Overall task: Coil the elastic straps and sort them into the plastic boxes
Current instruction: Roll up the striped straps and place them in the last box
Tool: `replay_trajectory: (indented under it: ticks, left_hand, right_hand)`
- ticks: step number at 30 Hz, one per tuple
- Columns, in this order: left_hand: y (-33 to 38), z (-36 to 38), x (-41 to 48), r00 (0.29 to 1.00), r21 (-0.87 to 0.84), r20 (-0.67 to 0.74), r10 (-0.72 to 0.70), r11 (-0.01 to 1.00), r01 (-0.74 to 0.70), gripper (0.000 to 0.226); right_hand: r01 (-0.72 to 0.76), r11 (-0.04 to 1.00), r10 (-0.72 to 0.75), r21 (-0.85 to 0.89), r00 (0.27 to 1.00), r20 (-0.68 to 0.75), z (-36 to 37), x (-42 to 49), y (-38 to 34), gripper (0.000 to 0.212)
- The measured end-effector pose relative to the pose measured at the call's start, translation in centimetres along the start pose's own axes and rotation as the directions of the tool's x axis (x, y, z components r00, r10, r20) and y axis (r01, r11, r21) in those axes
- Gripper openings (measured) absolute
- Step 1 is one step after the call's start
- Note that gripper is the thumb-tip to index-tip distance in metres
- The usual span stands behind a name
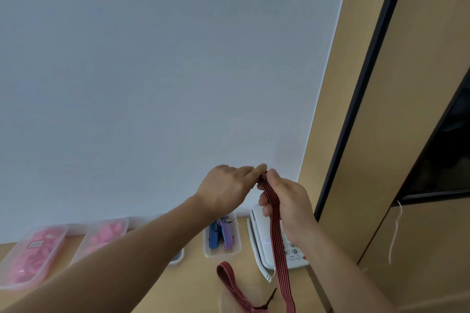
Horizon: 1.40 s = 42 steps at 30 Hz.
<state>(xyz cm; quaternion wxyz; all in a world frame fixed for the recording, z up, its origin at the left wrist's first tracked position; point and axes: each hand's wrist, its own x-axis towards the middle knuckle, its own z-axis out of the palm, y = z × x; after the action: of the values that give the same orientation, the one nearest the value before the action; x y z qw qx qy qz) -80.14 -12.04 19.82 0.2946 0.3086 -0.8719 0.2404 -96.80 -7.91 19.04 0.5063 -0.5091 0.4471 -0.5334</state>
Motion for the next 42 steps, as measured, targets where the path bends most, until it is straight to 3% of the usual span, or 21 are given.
replay_trajectory:
  ticks: [2,3,4,5,6,7,8,9,12,15,18,22,25,27,30,32,35,39,41,42]
  left_hand:
    - [0.2,0.2,-0.1,0.990,-0.148,0.086,-0.114,0.981,0.126,0.055]
    - [0.3,0.1,0.0,0.952,-0.301,0.191,-0.241,0.908,0.290,0.057]
    - [0.5,-0.1,0.2,0.866,-0.470,0.346,-0.361,0.732,0.494,0.055]
    - [0.7,-0.2,0.6,0.766,-0.601,0.486,-0.421,0.476,0.642,0.048]
    - [0.9,-0.5,1.1,0.691,-0.680,0.585,-0.424,0.207,0.703,0.037]
    - [1.1,-0.9,1.6,0.656,-0.713,0.645,-0.392,-0.001,0.701,0.029]
    - [1.2,-1.3,2.0,0.656,-0.729,0.667,-0.355,-0.127,0.673,0.032]
    - [1.3,-1.6,2.3,0.671,-0.742,0.665,-0.328,-0.192,0.642,0.035]
    - [1.4,-1.7,2.6,0.705,-0.784,0.618,-0.349,-0.210,0.584,0.029]
    - [1.1,-1.4,2.7,0.683,-0.766,0.643,-0.347,-0.281,0.578,0.028]
    - [1.1,-1.4,2.7,0.693,-0.771,0.634,-0.343,-0.221,0.597,0.023]
    - [1.0,-1.5,2.8,0.736,-0.767,0.549,-0.396,0.110,0.632,0.020]
    - [0.7,-1.5,2.5,0.739,-0.732,0.467,-0.485,0.257,0.631,0.021]
    - [0.8,-1.2,1.9,0.773,-0.659,0.383,-0.507,0.437,0.613,0.021]
    - [1.3,-0.9,0.8,0.910,-0.440,0.224,-0.348,0.797,0.413,0.029]
    - [1.5,-0.8,0.4,0.975,-0.340,0.141,-0.170,0.917,0.209,0.039]
    - [1.5,-0.5,0.2,0.994,-0.261,0.089,-0.060,0.962,0.081,0.053]
    - [1.1,-0.4,-0.1,0.994,-0.340,0.084,-0.069,0.936,0.094,0.059]
    - [1.4,-0.7,-0.1,0.964,-0.526,0.155,-0.217,0.808,0.267,0.060]
    - [1.5,-1.0,0.1,0.914,-0.633,0.229,-0.335,0.663,0.401,0.059]
  right_hand:
    - [0.029,1.000,-0.028,0.010,0.999,-0.022,0.0,0.0,0.2,0.039]
    - [0.052,0.999,-0.051,0.010,0.998,-0.033,0.0,0.0,0.3,0.032]
    - [0.078,0.997,-0.078,-0.001,0.996,-0.042,0.0,0.0,0.3,0.026]
    - [0.106,0.994,-0.107,-0.022,0.993,-0.042,-0.1,0.0,0.4,0.020]
    - [0.131,0.990,-0.132,-0.046,0.991,-0.031,-0.1,0.0,0.4,0.014]
    - [0.148,0.987,-0.150,-0.066,0.989,-0.013,-0.1,0.0,0.5,0.011]
    - [0.157,0.984,-0.157,-0.078,0.988,0.005,-0.1,-0.1,0.6,0.009]
    - [0.158,0.984,-0.157,-0.083,0.987,0.016,-0.1,-0.1,0.7,0.010]
    - [0.144,0.986,-0.144,-0.083,0.990,0.005,-0.1,-0.2,0.8,0.016]
    - [0.121,0.989,-0.122,-0.087,0.993,-0.007,0.1,-0.3,0.7,0.028]
    - [0.080,0.993,-0.084,-0.092,0.996,-0.040,0.0,-0.5,1.0,0.037]
    - [0.013,0.994,-0.024,-0.108,0.994,-0.102,0.0,-0.7,1.3,0.039]
    - [-0.011,0.992,0.001,-0.128,0.997,-0.076,-0.2,-0.8,1.1,0.041]
    - [-0.008,0.993,0.001,-0.122,0.998,-0.061,-0.3,-1.1,0.9,0.047]
    - [-0.008,0.997,0.004,-0.079,0.999,-0.053,-0.1,-1.4,0.2,0.063]
    - [0.001,0.999,-0.003,-0.048,0.999,-0.039,0.0,-1.3,-0.2,0.070]
    - [0.002,0.999,-0.003,-0.038,1.000,-0.019,-0.1,-1.3,-0.5,0.065]
    - [0.039,0.998,-0.039,-0.048,0.999,0.003,-0.1,-1.4,-0.4,0.052]
    - [0.058,0.997,-0.059,-0.048,0.998,-0.010,-0.1,-1.4,-0.3,0.047]
    - [0.072,0.996,-0.073,-0.044,0.997,-0.025,-0.2,-1.5,-0.3,0.045]
